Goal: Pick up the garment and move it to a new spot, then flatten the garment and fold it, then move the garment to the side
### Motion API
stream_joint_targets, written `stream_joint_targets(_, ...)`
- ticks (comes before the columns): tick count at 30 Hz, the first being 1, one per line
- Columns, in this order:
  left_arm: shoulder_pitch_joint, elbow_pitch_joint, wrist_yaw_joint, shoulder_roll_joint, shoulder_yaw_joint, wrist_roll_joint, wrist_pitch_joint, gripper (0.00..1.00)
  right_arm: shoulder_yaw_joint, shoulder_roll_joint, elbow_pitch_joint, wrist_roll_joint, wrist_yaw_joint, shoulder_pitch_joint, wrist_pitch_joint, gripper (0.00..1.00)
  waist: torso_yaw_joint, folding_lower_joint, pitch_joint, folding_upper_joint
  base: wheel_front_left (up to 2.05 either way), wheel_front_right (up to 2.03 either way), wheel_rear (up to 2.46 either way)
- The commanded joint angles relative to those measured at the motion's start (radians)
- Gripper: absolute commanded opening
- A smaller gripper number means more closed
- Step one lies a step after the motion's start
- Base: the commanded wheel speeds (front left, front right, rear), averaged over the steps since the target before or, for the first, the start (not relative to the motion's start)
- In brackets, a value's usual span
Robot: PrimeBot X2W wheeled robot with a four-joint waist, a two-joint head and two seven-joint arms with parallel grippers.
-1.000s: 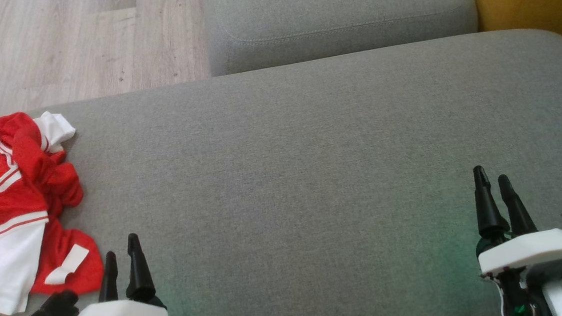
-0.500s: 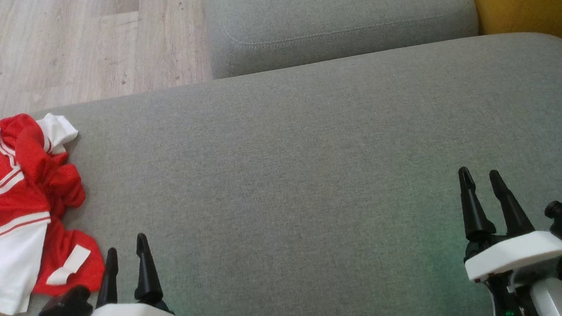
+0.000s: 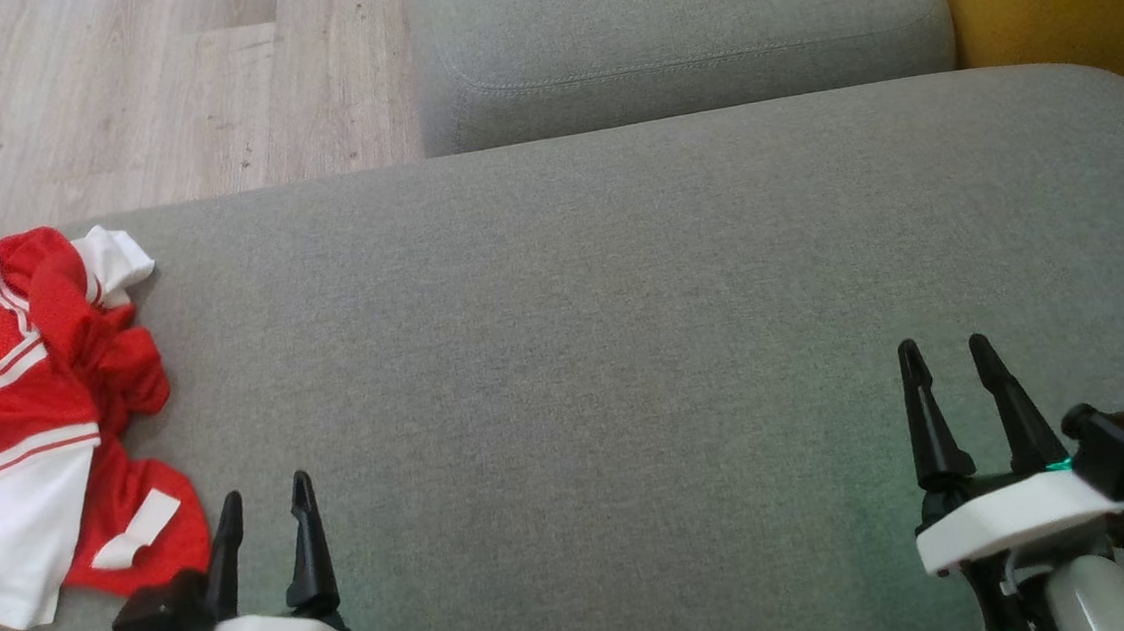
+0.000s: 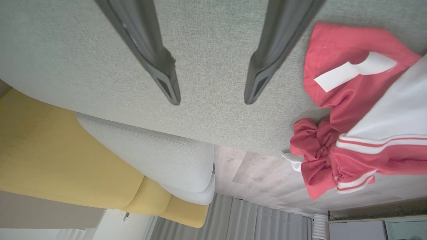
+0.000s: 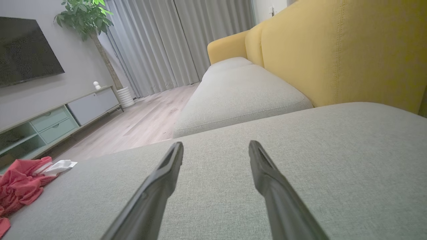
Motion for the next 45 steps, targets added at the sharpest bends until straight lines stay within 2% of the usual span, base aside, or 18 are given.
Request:
stream_joint_targets(1,-0.02,-0.023,0.007,0.02,0.024,0.031,-0.016,1.0,0.023,-0.017,-0.036,-0.031,0.006,-0.017,-0.018,1.0,0.001,0.0,0.0,0.0,0.0,0.0,0.0)
stream_joint_targets(30,-0.014,0.028,0.027,0.03,0.067,0.324,-0.099,1.0,0.037,-0.005,0.049,-0.257,0.008,-0.006,-0.1,1.0,-0.002,0.0,0.002,0.0,0.0,0.0,0.0)
stream_joint_targets(45,-0.008,0.092,0.008,0.005,0.136,0.281,-0.101,1.0,0.019,0.0,0.084,-0.226,0.008,-0.007,-0.102,1.0,-0.001,0.0,-0.002,0.0,0.0,0.0,0.0)
